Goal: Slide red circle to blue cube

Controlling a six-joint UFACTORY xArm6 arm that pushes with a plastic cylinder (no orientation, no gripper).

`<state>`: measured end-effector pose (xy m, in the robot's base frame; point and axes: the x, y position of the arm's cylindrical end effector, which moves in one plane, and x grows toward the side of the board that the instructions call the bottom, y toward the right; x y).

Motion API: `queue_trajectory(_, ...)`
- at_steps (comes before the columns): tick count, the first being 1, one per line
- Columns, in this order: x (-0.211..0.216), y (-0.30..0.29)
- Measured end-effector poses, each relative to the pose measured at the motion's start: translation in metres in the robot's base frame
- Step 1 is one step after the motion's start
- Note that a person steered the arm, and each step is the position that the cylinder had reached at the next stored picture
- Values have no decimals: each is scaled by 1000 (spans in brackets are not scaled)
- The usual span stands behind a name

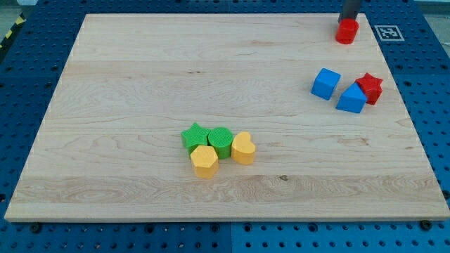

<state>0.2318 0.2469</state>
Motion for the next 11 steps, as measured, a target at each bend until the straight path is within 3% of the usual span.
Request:
queue_trajectory(4, 93, 4)
queue_trajectory(8, 91, 10)
queue_trajectory(11, 99, -17)
